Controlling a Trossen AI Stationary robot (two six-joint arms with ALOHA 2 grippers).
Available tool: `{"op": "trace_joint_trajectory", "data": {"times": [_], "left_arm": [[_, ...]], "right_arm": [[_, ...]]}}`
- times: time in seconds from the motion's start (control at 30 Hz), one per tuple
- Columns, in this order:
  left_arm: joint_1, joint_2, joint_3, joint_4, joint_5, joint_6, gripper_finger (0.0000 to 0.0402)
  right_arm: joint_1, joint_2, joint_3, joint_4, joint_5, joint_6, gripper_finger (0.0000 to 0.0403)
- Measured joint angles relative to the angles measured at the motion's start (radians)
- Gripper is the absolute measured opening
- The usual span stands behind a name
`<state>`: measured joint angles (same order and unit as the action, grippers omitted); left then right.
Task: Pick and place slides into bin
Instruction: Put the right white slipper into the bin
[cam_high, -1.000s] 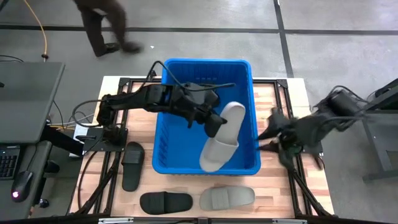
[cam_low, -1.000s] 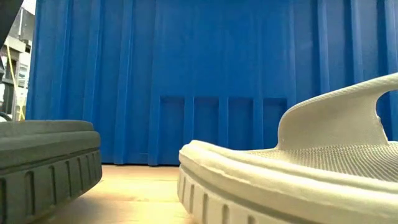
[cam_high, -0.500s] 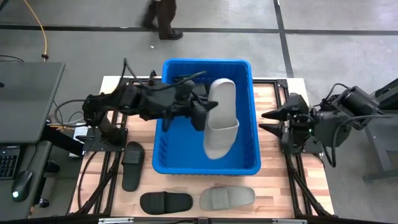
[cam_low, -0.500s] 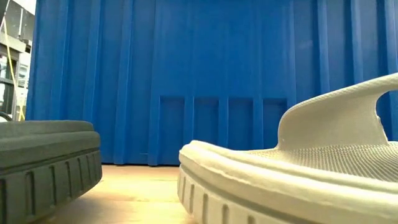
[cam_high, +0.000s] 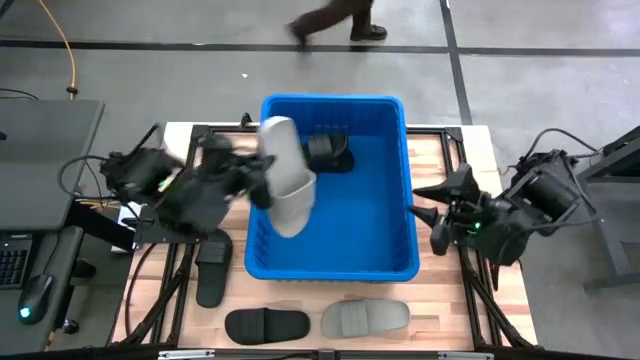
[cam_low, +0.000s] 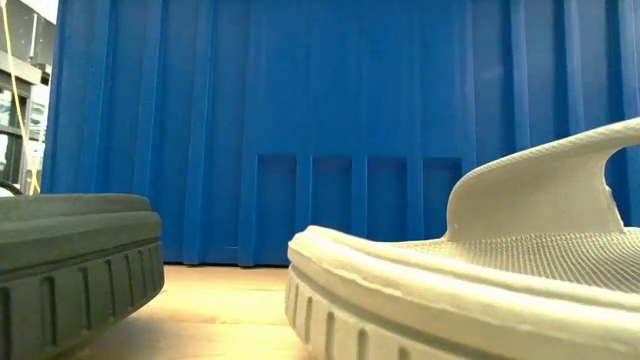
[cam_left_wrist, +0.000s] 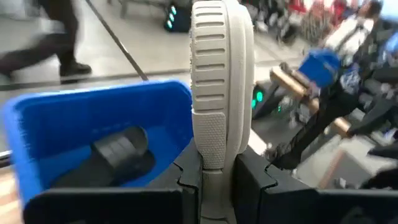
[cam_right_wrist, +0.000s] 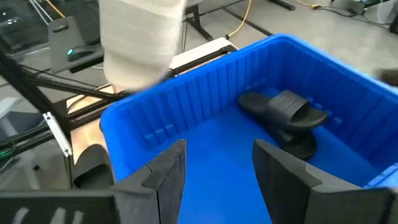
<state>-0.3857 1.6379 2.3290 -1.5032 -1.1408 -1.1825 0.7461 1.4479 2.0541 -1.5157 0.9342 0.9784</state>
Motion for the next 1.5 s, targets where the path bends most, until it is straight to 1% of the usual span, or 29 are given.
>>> {"op": "trace_joint_trajectory", "data": {"times": [0.03, 0.07, 0.13, 0.27, 0.37, 0.43, 0.5, 0.57, 0.67, 0.7, 0.73, 0.77, 0.83, 0.87, 0.97, 1.0, 1.1, 1.17, 1.27, 1.33, 1.43, 1.5], "left_arm": [[-0.031, -0.011, 0.000, -0.062, -0.047, -0.081, 0.0038], [-0.066, -0.017, -0.010, -0.073, -0.089, -0.135, 0.0038], [-0.127, -0.038, -0.063, -0.005, -0.188, -0.139, 0.0038], [-0.220, -0.043, -0.169, 0.161, -0.244, -0.104, 0.0038], [-0.259, -0.040, -0.246, 0.274, -0.223, -0.095, 0.0038], [-0.256, -0.040, -0.299, 0.402, -0.172, -0.057, 0.0038], [-0.254, -0.039, -0.362, 0.590, -0.093, 0.059, 0.0038], [-0.254, -0.033, -0.412, 0.848, 0.009, 0.263, 0.0038], [-0.241, -0.034, -0.468, 1.308, 0.184, 0.636, 0.0038], [-0.228, -0.035, -0.484, 1.434, 0.244, 0.720, 0.0038], [-0.208, -0.038, -0.497, 1.513, 0.305, 0.783, 0.0038], [-0.184, -0.044, -0.509, 1.562, 0.347, 0.831, 0.0038], [-0.125, -0.055, -0.530, 1.580, 0.408, 0.863, 0.0038], [-0.085, -0.061, -0.546, 1.576, 0.457, 0.850, 0.0038], [0.039, -0.072, -0.628, 1.593, 0.628, 0.718, 0.0038], [0.064, -0.079, -0.663, 1.595, 0.653, 0.712, 0.0038], [0.114, -0.148, -0.789, 1.625, 0.651, 0.693, 0.0038], [0.133, -0.232, -0.882, 1.693, 0.644, 0.697, 0.0038], [0.162, -0.351, -1.045, 1.855, 0.637, 0.706, 0.0038], [0.188, -0.412, -1.157, 1.970, 0.641, 0.723, 0.0038], [0.225, -0.496, -1.294, 2.112, 0.580, 0.730, 0.0038], [0.247, -0.519, -1.351, 2.175, 0.535, 0.711, 0.0038]], "right_arm": [[0.000, -0.008, -0.029, 0.018, 0.000, 0.009, 0.0173], [0.001, -0.016, -0.056, 0.041, -0.002, 0.011, 0.0172], [0.000, -0.030, -0.105, 0.087, -0.009, 0.011, 0.0173], [-0.009, -0.056, -0.175, 0.156, -0.002, 0.012, 0.0174], [-0.018, -0.076, -0.207, 0.198, -0.004, 0.009, 0.0171], [-0.023, -0.083, -0.211, 0.205, -0.007, 0.009, 0.0170], [-0.029, -0.088, -0.211, 0.206, -0.022, 0.008, 0.0170], [-0.041, -0.092, -0.211, 0.222, -0.029, -0.001, 0.0170], [-0.046, -0.095, -0.211, 0.260, -0.038, -0.037, 0.0168], [-0.046, -0.096, -0.211, 0.271, -0.038, -0.048, 0.0168], [-0.046, -0.097, -0.211, 0.280, -0.040, -0.055, 0.0168], [-0.046, -0.097, -0.211, 0.293, -0.042, -0.060, 0.0168], [-0.045, -0.098, -0.210, 0.307, -0.045, -0.066, 0.0168], [-0.045, -0.098, -0.210, 0.310, -0.045, -0.070, 0.0168], [-0.045, -0.098, -0.210, 0.309, -0.045, -0.076, 0.0168], [-0.045, -0.098, -0.210, 0.309, -0.046, -0.078, 0.0168], [-0.036, -0.101, -0.210, 0.283, -0.050, -0.050, 0.0170], [-0.018, -0.106, -0.210, 0.235, -0.013, 0.006, 0.0170], [0.011, -0.114, -0.210, 0.187, 0.082, 0.109, 0.0170], [0.021, -0.123, -0.210, 0.188, 0.110, 0.130, 0.0170], [0.022, -0.136, -0.210, 0.202, 0.135, 0.148, 0.0169], [0.021, -0.137, -0.210, 0.257, 0.171, 0.136, 0.0169]]}}
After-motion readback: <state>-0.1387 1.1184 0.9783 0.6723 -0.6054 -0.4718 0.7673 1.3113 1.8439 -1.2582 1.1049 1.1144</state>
